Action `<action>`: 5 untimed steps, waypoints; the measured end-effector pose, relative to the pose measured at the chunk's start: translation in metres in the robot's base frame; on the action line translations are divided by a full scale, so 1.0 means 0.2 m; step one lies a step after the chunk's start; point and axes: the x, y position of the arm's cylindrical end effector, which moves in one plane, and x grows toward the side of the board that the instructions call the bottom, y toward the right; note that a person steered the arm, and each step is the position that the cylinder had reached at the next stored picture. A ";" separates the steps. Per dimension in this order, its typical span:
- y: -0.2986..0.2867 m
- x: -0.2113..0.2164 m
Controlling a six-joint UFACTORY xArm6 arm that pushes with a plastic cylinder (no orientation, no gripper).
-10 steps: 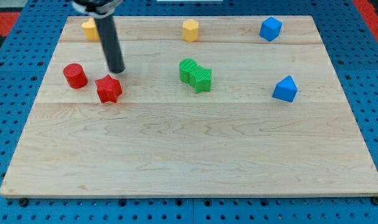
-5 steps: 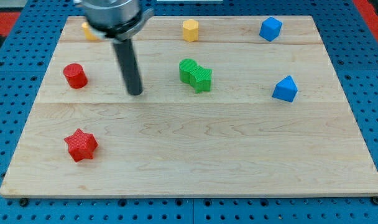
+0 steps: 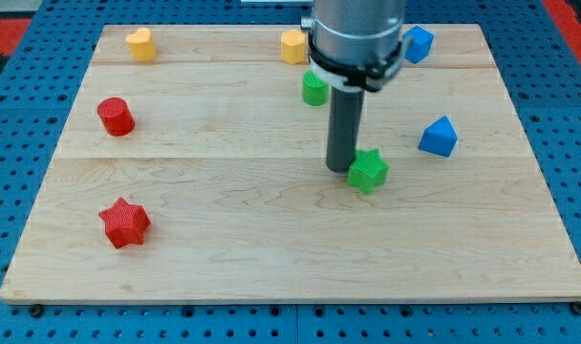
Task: Keep the green star at the bottom center of the board
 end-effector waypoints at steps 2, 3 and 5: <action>0.25 -0.02; 0.36 0.25; 0.74 0.42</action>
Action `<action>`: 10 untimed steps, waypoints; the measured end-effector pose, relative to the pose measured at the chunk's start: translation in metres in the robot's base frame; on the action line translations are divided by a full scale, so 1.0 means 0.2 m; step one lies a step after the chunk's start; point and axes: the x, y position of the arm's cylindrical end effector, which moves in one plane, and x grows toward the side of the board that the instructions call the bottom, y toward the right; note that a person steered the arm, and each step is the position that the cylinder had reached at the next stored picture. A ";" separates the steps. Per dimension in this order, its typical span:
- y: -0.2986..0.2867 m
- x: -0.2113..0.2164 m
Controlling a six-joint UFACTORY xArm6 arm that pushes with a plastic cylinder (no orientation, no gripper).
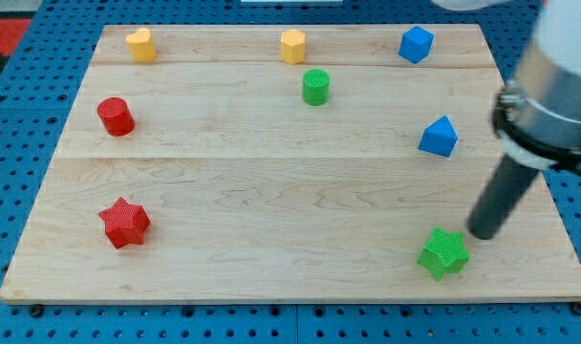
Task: Keep the green star at the bottom center of the board
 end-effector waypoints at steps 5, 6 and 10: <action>-0.47 0.20; -0.32 0.10; -0.90 -0.11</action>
